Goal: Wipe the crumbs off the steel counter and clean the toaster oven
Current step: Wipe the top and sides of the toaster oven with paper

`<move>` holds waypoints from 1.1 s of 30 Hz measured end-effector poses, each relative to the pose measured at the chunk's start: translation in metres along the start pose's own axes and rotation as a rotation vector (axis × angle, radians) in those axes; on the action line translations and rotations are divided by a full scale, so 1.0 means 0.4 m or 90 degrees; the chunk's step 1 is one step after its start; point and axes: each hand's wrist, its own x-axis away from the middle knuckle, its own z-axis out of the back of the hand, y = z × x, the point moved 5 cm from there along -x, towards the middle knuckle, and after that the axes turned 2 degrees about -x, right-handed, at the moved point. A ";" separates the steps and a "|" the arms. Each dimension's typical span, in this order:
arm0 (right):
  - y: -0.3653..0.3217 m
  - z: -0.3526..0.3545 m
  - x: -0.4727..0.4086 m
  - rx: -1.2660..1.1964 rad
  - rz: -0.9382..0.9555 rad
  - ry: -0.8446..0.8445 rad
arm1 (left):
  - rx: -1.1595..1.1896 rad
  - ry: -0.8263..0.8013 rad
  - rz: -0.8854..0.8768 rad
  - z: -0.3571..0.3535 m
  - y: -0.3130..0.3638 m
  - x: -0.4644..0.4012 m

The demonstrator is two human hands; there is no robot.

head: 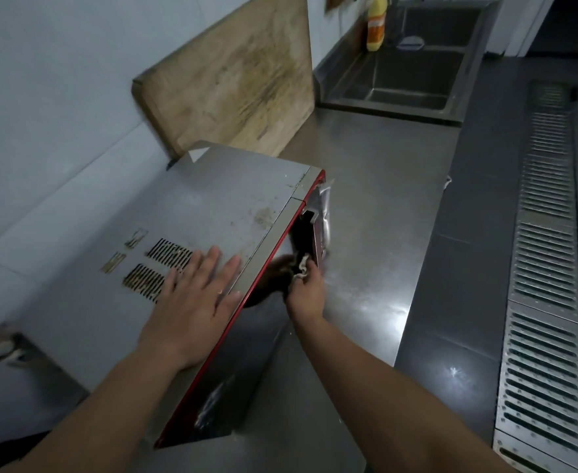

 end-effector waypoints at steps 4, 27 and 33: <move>-0.025 -0.004 0.055 -0.059 -0.044 0.004 | 0.008 0.008 0.000 -0.003 -0.006 -0.001; -0.137 -0.047 0.084 -0.221 0.076 -0.087 | 0.039 0.037 0.006 0.001 0.001 -0.006; 0.043 -0.057 0.047 -0.267 -0.076 -0.061 | 0.027 0.047 0.011 -0.012 -0.011 -0.016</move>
